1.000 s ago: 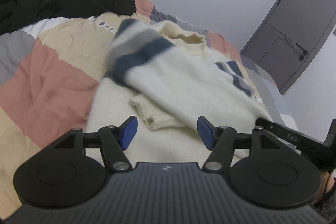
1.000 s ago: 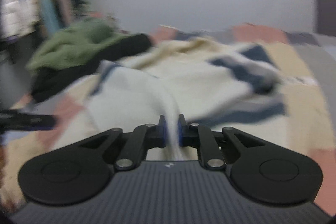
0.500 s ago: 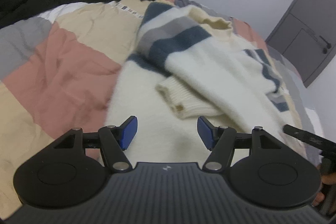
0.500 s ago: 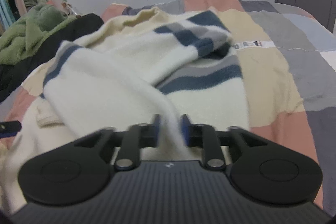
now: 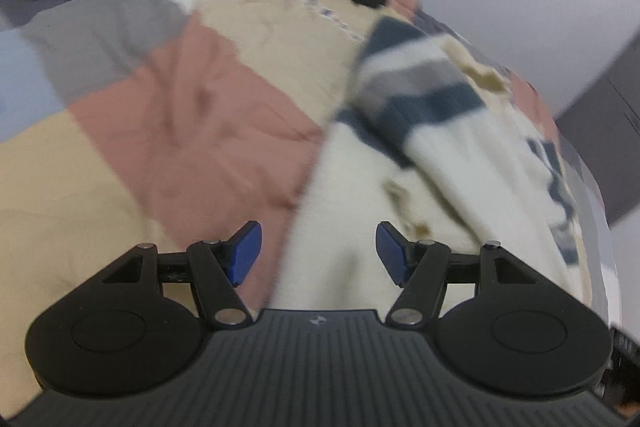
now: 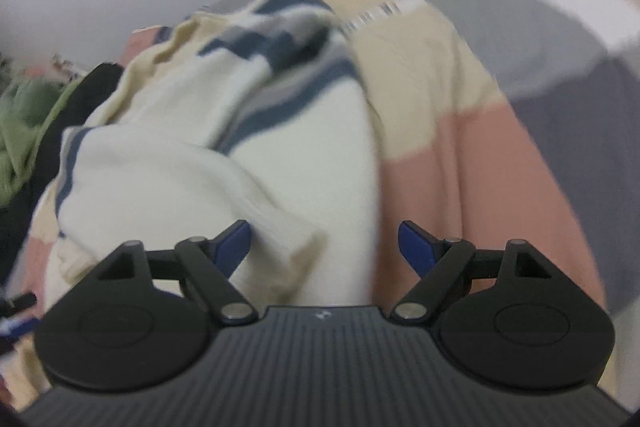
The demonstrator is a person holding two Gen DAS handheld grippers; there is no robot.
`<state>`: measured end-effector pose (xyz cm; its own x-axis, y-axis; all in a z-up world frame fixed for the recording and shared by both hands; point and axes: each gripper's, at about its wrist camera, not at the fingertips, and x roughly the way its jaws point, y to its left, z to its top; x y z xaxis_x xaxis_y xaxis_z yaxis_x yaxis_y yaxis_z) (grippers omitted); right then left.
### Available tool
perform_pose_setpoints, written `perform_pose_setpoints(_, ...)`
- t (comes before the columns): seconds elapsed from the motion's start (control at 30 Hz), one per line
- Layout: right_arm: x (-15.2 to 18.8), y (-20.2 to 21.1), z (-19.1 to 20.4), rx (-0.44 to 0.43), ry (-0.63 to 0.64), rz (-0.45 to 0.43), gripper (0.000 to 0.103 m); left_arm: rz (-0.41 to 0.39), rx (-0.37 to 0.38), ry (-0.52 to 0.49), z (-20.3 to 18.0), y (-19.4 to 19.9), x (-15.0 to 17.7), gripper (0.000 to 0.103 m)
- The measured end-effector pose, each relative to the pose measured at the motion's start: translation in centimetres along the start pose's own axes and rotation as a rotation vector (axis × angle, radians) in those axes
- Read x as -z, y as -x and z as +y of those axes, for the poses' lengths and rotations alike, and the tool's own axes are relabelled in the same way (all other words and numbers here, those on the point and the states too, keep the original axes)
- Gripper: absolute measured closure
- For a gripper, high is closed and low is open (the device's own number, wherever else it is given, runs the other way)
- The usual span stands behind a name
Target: Fold large clothes
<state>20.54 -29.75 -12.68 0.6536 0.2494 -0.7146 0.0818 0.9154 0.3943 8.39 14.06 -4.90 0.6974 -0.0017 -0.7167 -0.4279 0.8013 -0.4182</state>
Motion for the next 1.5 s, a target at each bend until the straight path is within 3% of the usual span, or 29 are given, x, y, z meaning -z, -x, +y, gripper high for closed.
perform_pose_setpoints(0.07,0.5,-0.4,-0.6,-0.047,-0.056,0.049,0.021,-0.004,0.007,0.053,1.0,0.0,-0.2,0.034)
perform_pose_setpoints(0.17,1.5,-1.0,-2.0,-0.194,-0.191,0.131,0.019,0.012,0.019,0.124,2.1,-0.4,-0.2,0.034)
perform_pose_setpoints(0.33,2.1,-0.7,-2.9,-0.294,-0.308,0.153,0.018,0.068,0.101,0.196,3.1,-1.4,0.3,0.034)
perform_pose_setpoints(0.43,2.4,-0.1,-2.7,-0.356,-0.326,0.148,0.018,0.126,0.168,0.162,2.1,-2.5,1.2,0.034)
perform_pose_setpoints(0.73,2.2,2.4,-0.8,-0.557,-0.242,0.106,0.018,0.101,0.065,0.048,-0.1,-2.6,2.4,0.031)
perform_pose_setpoints(0.9,2.0,2.4,-0.5,-0.555,-0.237,0.112,0.018,0.068,0.000,0.048,0.2,-1.6,2.5,0.031)
perform_pose_setpoints(1.03,2.8,1.6,-0.4,-0.444,-0.224,0.172,0.019,0.079,-0.023,0.020,0.2,-1.7,2.8,0.031)
perform_pose_setpoints(1.13,3.5,0.1,-0.2,-0.380,-0.215,0.245,0.019,0.110,0.063,0.110,1.2,-1.9,2.8,0.027)
perform_pose_setpoints(1.3,3.1,-0.2,-0.4,-0.385,-0.239,0.227,0.019,0.157,0.281,0.277,2.8,-2.0,2.7,0.024)
perform_pose_setpoints(1.4,3.2,0.1,-0.7,-0.407,-0.251,0.209,0.018,0.191,0.418,0.366,3.4,-2.1,3.0,0.024)
perform_pose_setpoints(1.5,3.0,0.8,-1.0,-0.476,-0.265,0.166,0.018,0.179,0.490,0.358,2.6,-1.3,3.0,0.024)
